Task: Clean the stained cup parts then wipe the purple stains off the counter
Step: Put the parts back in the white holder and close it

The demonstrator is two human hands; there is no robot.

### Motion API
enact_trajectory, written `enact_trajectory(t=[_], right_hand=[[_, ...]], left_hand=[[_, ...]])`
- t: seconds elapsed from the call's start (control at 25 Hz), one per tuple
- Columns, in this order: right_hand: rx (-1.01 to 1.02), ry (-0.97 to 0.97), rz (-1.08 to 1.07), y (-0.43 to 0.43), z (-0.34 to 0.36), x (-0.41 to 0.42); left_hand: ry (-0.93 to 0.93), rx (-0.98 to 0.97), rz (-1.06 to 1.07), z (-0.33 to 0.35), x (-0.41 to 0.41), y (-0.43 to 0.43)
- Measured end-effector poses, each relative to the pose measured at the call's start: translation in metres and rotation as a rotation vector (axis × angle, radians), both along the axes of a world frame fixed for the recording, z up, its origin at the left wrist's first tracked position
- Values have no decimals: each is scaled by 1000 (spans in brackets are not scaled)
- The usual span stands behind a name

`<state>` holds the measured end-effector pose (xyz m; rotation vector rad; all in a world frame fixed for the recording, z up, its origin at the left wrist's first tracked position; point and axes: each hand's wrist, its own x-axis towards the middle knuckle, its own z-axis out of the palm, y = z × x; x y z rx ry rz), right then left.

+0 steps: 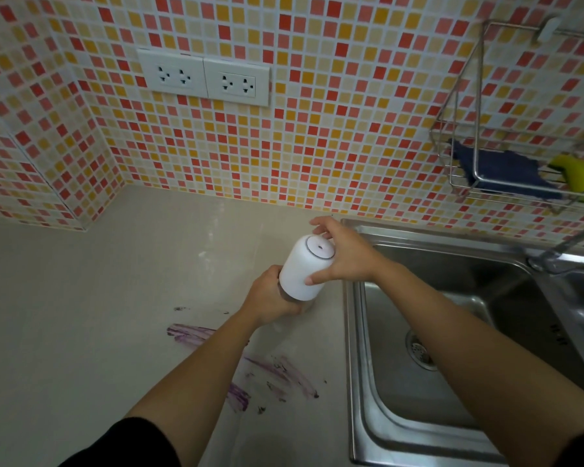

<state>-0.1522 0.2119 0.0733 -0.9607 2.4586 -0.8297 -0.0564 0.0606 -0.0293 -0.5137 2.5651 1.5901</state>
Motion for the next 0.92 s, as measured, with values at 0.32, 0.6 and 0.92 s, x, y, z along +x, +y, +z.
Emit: enact_trajectory(t=[0.32,0.6,0.92], right_hand=[[-132,-386,-44,1,-23,-1],[-203,-262,-109,6,-38,10],[-195,-309,-138,4,-39,9]], left_hand=[[5,-17,-9,0,-2,-3],[27,-41,-47,-3,-3,-4],[21,62,-36,-7,6,-1]])
